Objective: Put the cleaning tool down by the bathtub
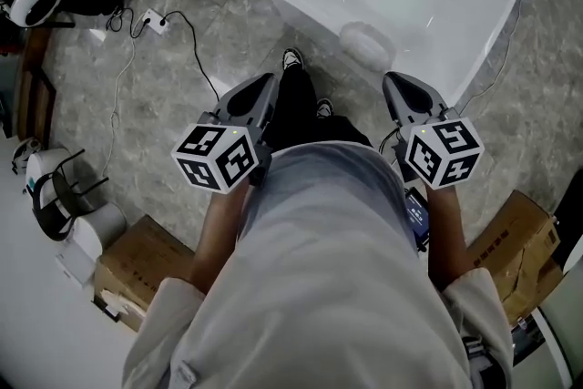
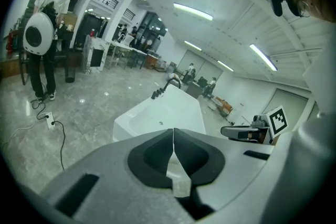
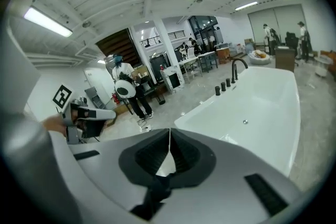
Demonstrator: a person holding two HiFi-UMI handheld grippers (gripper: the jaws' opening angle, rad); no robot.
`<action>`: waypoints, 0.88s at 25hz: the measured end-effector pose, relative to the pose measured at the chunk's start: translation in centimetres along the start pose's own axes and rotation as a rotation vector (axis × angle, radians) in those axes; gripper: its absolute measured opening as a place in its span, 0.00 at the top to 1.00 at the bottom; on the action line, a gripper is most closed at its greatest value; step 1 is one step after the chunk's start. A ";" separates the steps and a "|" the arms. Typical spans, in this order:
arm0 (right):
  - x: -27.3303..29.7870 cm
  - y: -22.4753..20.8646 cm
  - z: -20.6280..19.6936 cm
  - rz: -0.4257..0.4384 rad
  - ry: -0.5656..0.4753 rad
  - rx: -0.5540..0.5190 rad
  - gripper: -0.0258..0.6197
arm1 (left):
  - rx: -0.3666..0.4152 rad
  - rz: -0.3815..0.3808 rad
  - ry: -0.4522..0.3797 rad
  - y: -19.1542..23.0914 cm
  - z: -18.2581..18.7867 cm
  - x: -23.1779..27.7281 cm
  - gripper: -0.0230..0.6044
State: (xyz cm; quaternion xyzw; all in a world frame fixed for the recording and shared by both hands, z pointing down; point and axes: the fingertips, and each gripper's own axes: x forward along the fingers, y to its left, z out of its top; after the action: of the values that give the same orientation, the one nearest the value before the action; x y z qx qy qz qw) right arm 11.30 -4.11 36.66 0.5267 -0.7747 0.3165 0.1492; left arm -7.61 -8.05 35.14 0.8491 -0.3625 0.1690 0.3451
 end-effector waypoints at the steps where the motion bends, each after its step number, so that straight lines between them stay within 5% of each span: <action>1: -0.2 0.0 0.0 -0.018 0.003 -0.045 0.94 | 0.004 0.003 0.001 0.0 -0.1 -0.1 0.95; 4: -0.7 0.0 -0.1 -0.037 0.011 -0.114 0.94 | 0.009 0.002 0.003 -0.2 -0.4 -0.3 0.95; 22: -1.0 0.4 -0.4 0.032 0.023 -0.036 0.94 | 0.001 0.000 0.020 0.0 -1.3 -0.4 0.95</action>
State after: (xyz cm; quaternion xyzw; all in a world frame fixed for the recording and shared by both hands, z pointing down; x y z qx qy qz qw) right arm 11.30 -3.04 36.31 0.5077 -0.7868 0.3111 0.1624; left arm -7.91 -6.95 35.82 0.8477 -0.3589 0.1774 0.3481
